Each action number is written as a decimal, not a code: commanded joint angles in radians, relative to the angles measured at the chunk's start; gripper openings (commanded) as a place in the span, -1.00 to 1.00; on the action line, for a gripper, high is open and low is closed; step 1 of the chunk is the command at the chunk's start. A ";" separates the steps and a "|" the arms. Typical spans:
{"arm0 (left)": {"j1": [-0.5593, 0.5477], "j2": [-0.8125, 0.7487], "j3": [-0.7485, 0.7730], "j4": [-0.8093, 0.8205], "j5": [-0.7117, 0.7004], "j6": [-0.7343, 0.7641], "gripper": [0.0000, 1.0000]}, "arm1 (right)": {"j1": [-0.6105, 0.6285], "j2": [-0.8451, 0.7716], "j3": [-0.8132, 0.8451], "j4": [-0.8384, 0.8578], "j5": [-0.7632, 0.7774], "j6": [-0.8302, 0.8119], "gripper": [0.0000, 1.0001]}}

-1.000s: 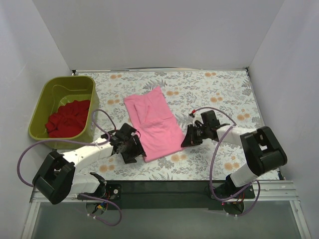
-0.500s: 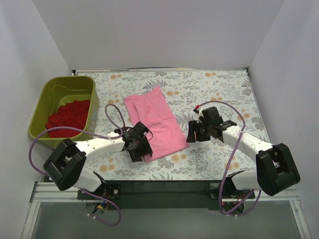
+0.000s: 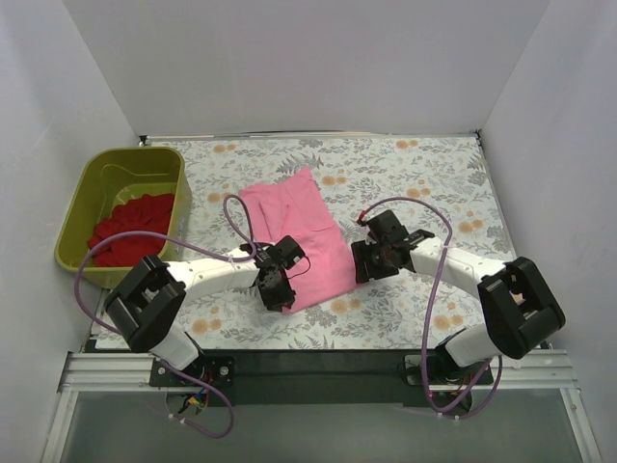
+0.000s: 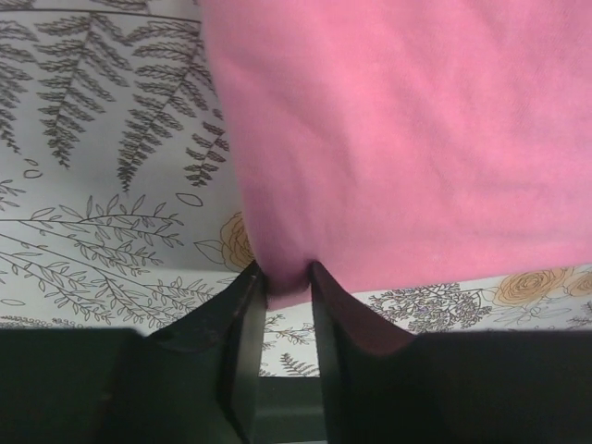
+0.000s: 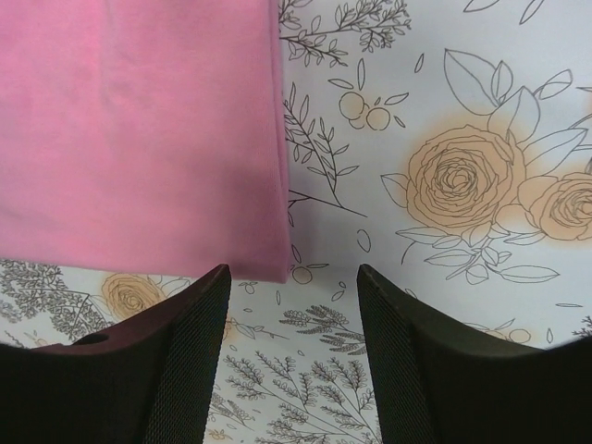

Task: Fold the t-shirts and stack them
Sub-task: Fold the tshirt

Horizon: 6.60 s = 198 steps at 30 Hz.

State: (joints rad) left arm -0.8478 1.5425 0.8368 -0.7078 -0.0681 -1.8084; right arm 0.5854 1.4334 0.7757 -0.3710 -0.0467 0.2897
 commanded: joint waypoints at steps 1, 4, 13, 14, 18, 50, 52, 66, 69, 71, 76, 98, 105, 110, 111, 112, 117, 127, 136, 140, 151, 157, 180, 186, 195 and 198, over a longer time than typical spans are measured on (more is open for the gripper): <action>-0.023 0.079 -0.027 -0.016 -0.036 0.004 -0.53 | 0.017 0.036 0.040 -0.019 0.044 0.023 0.08; -0.023 0.085 -0.033 -0.002 -0.032 0.011 -0.71 | 0.034 0.085 0.057 -0.022 0.042 0.022 0.02; -0.023 0.079 -0.031 -0.002 -0.029 0.026 -0.86 | 0.108 0.171 0.091 -0.120 0.131 0.052 -0.07; -0.023 0.076 -0.031 -0.004 -0.027 0.029 -0.87 | 0.117 0.173 0.088 -0.143 0.137 0.063 -0.07; -0.023 0.064 -0.019 -0.021 -0.030 0.047 -0.90 | 0.120 0.196 0.048 -0.186 0.127 0.080 -0.07; -0.421 -0.314 -0.194 -0.124 0.321 -0.072 -1.00 | 0.218 -0.468 -0.155 -0.632 -0.058 0.239 -0.97; -0.450 -0.343 -0.168 -0.143 0.301 -0.098 -1.00 | 0.220 -0.502 -0.110 -0.698 -0.035 0.255 -0.97; -0.139 -0.412 0.145 -0.274 -0.033 -0.010 -1.00 | 0.215 -0.286 0.399 -0.775 0.202 0.126 -0.97; -0.099 -0.398 0.176 -0.271 -0.041 0.023 -1.00 | 0.195 -0.222 0.494 -0.776 0.205 0.079 -0.97; -0.089 -0.397 0.191 -0.269 -0.041 0.033 -1.00 | 0.182 -0.186 0.563 -0.779 0.203 0.062 -0.97; -0.042 -0.398 0.211 -0.266 -0.055 0.055 -1.00 | 0.156 -0.114 0.678 -0.778 0.196 0.003 -0.97; 0.254 -0.233 0.074 0.020 -0.056 0.228 -1.00 | 0.088 0.324 0.950 -0.638 0.185 -0.113 -0.97; 0.323 -0.104 0.088 0.096 -0.056 0.300 -1.00 | 0.042 0.433 0.964 -0.560 0.153 -0.138 -0.97; 0.355 -0.056 0.059 0.151 -0.062 0.307 -0.99 | 0.022 0.509 0.964 -0.500 0.123 -0.147 -0.97; 0.365 -0.047 0.058 0.160 -0.062 0.311 -0.98 | 0.019 0.518 0.968 -0.496 0.117 -0.147 -0.97; 0.366 -0.038 0.056 0.166 -0.062 0.320 -0.96 | 0.016 0.533 0.967 -0.490 0.117 -0.146 -0.97; 0.371 0.016 0.082 0.206 -0.058 0.351 -0.92 | -0.002 0.561 0.948 -0.448 0.100 -0.127 -0.97; 0.371 0.004 0.099 0.223 -0.078 0.371 -0.70 | -0.024 0.533 0.876 -0.381 0.113 -0.095 -0.97; 0.371 -0.045 0.122 0.228 -0.072 0.388 -0.81 | -0.036 0.486 0.835 -0.353 0.128 -0.070 -0.97; 0.371 -0.041 0.127 0.235 -0.055 0.400 -0.81 | -0.042 0.475 0.810 -0.335 0.130 -0.060 -0.97; 0.371 0.011 0.111 0.246 -0.065 0.382 -0.65 | -0.053 0.478 0.764 -0.290 0.120 -0.050 -0.87; 0.371 -0.013 0.136 0.199 -0.147 0.325 0.11 | -0.053 0.455 0.803 -0.286 0.107 -0.058 -0.30; 0.118 0.002 0.078 0.231 -0.082 0.281 -0.11 | -0.001 0.450 0.655 0.034 -0.176 -0.084 -0.51; 0.118 -0.013 -0.002 0.225 -0.073 0.264 -0.13 | -0.061 0.550 0.801 0.041 -0.229 -0.049 -0.46; 0.116 -0.240 0.030 0.218 -0.101 0.221 0.21 | -0.070 0.288 0.427 0.306 -0.649 0.083 -0.36; 0.116 -0.239 0.006 0.313 -0.050 0.193 0.07 | -0.070 0.240 0.272 0.486 -0.726 0.181 -0.35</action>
State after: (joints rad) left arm -0.7322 1.3121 0.8455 -0.4686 -0.1471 -1.5799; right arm 0.5083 1.7107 1.1492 -0.0914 -0.5922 0.3565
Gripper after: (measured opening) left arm 0.556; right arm 0.323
